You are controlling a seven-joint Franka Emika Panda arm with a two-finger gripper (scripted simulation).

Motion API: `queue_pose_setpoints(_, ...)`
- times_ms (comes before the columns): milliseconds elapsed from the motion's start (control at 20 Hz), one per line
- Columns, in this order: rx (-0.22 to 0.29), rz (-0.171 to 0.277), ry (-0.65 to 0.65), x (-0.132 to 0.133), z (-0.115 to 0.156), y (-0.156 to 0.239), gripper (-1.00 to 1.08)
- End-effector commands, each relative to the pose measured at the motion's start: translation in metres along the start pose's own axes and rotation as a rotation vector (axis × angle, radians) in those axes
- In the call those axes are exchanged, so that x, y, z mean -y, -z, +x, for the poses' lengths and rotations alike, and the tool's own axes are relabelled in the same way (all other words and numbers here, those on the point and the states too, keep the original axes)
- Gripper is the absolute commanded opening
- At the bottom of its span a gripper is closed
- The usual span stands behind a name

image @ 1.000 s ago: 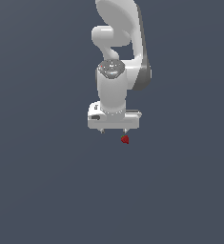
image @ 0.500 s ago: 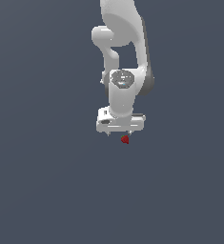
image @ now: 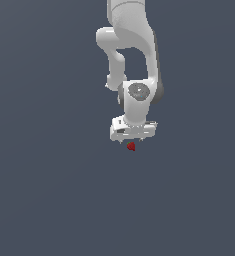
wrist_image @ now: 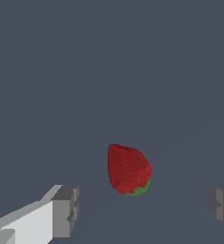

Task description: Pick up the object and move it to a goal position.

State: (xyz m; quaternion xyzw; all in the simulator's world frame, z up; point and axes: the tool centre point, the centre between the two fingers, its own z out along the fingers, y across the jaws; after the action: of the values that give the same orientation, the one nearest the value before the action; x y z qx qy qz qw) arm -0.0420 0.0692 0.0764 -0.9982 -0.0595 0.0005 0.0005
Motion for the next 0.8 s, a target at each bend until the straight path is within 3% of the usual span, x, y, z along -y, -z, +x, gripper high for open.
queue_pose_setpoints(0,-0.001,-0.001,0.006,0.003,-0.002,-0.003,1.0)
queue_pose_setpoints(300,0.0,-0.001,0.005,0.002,-0.002,-0.008,1.0)
queue_pose_setpoints(750,-0.001,-0.001,0.007,0.003,-0.003,-0.047,1.0)
